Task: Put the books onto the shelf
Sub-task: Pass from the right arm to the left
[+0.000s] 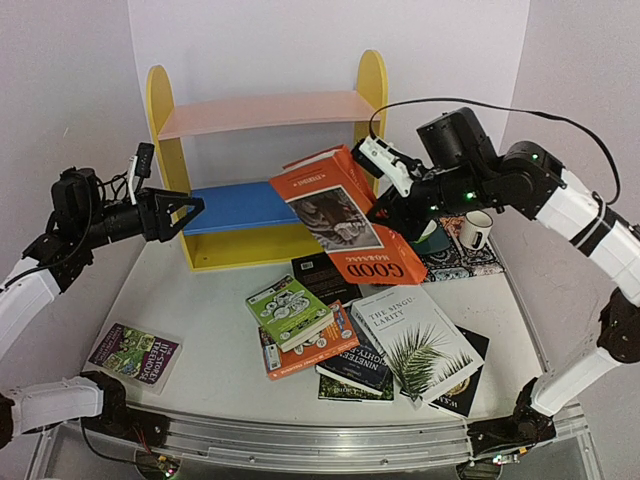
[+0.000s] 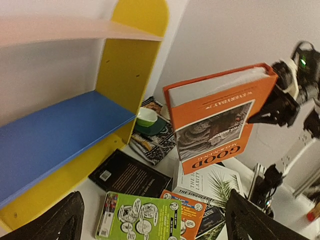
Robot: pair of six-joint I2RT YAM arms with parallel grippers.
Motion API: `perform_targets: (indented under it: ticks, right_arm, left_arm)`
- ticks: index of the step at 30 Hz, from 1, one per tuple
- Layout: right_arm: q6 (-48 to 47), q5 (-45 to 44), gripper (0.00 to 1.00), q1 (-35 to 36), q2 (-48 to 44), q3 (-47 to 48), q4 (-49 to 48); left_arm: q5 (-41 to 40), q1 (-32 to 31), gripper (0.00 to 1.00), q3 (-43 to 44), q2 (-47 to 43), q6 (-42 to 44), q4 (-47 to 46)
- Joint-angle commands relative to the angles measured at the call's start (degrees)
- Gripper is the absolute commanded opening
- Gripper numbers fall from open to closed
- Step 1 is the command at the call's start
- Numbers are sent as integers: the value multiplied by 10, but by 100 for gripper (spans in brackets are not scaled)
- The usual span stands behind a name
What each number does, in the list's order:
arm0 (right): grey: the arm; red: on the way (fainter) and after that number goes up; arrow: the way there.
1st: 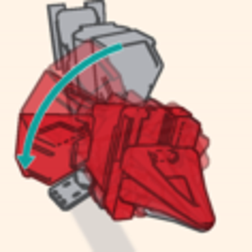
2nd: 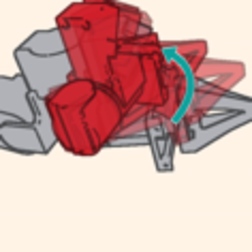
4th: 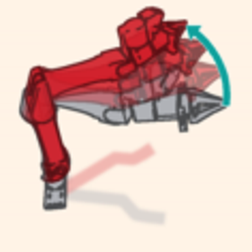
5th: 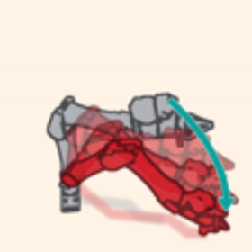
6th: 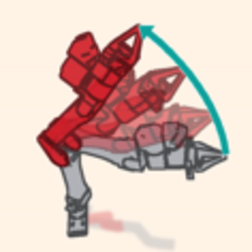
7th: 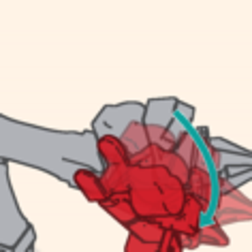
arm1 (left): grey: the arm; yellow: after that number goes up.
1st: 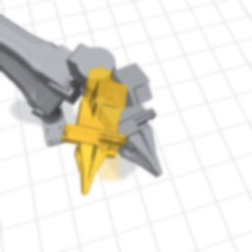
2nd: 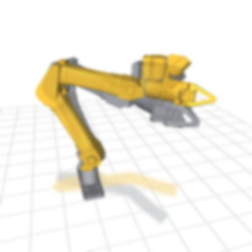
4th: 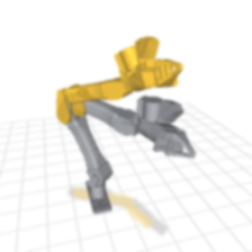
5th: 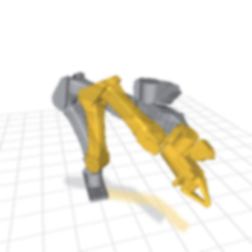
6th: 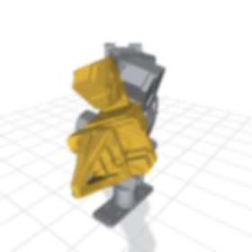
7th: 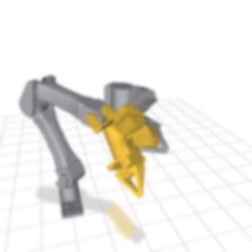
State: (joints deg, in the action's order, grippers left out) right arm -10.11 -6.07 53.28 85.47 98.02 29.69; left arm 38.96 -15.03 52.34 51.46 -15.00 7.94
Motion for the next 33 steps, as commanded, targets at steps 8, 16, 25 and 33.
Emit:
perform_targets:
  ticks: [8,16,25,33]
  right_arm:
    - [-9,224,9,0,-53,-3,90]
    - [-48,275,9,0,-15,24,162]
    - [-75,309,9,1,11,18,167]
    - [-84,329,10,1,35,22,176]
  left_arm:
    - [145,-99,100,31,62,259,-129]
    - [257,-133,100,61,112,231,-129]
    - [229,-195,100,58,171,235,-126]
    - [177,-207,100,86,222,244,-108]
